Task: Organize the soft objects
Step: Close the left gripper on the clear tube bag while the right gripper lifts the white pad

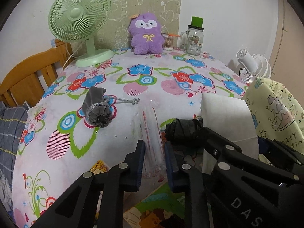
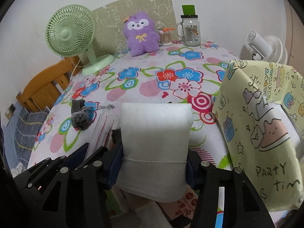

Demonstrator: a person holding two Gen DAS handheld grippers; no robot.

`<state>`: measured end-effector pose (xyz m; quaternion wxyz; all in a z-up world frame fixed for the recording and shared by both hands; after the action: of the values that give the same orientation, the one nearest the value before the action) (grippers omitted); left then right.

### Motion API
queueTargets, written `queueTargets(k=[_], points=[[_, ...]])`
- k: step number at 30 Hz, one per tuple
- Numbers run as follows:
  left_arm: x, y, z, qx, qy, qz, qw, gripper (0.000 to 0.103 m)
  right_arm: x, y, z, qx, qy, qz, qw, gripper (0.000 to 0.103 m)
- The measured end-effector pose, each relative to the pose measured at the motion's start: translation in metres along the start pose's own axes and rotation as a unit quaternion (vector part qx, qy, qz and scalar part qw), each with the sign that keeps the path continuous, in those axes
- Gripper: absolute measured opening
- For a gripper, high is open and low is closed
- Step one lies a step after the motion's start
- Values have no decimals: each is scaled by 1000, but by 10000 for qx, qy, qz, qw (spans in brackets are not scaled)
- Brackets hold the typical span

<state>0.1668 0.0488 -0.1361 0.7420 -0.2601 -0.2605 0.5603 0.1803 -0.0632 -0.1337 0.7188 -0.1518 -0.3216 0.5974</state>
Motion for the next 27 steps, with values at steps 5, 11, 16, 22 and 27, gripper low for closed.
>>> queueTargets(k=[5, 11, 16, 22, 27], points=[[-1, -2, 13, -104, -83, 7, 9999, 19, 2, -1, 13, -93, -78, 10, 9999, 59], [-3, -7, 33, -254, -163, 47, 9995, 19, 5, -6, 33, -221, -184, 33, 9996, 59], [-6, -13, 51, -402, -220, 80, 9989, 19, 8, -11, 54, -386, -240, 103, 9989, 59], [-12, -19, 75, -569, -353, 88, 9977, 19, 9, -17, 82, -565, -316, 152, 9978, 59], [-20, -24, 92, -644, -423, 136, 9969, 19, 6, -22, 100, -618, -351, 156, 9973, 59]])
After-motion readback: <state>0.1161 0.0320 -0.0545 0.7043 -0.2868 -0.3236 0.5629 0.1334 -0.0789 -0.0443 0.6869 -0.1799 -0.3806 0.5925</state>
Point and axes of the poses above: each gripper's, at about its wrist camera, not at the fingertips, and z roughly against the way its jaws point, x to its left, y to its underside, the point moved 1 cm from there along -z, roughly the way its jaws point, and after that the axes turned 11 degrees about -z, right-handed, at the moved point
